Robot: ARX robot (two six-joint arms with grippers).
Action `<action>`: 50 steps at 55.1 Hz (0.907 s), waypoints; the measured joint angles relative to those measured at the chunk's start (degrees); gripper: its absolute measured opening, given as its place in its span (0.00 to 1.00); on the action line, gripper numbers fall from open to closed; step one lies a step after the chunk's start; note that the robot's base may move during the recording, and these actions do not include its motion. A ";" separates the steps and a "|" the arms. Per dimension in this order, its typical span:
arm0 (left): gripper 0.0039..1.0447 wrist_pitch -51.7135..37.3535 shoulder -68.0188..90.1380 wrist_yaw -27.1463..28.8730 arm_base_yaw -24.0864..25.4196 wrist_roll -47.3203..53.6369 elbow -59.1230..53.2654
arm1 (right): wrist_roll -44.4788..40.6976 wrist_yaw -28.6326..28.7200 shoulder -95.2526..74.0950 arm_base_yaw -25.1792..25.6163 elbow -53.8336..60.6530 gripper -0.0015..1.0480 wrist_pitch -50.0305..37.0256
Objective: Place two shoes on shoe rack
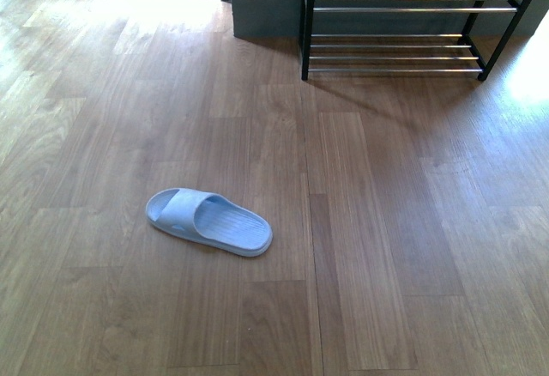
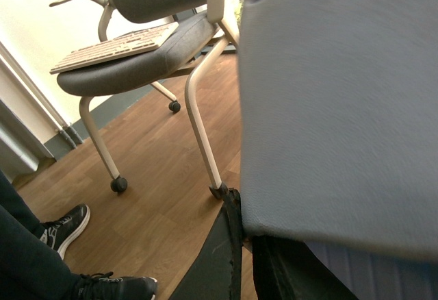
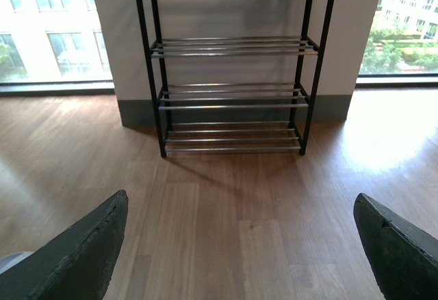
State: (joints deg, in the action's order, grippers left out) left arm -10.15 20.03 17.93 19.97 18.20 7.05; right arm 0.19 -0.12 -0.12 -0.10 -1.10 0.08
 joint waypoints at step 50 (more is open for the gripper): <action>0.01 0.00 -0.13 0.11 -0.02 0.00 -0.04 | -0.02 0.22 -0.13 0.02 0.00 0.91 0.00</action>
State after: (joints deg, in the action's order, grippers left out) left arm -10.15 19.90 18.04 19.94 18.20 7.01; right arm 0.16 0.10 -0.25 -0.08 -1.10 0.08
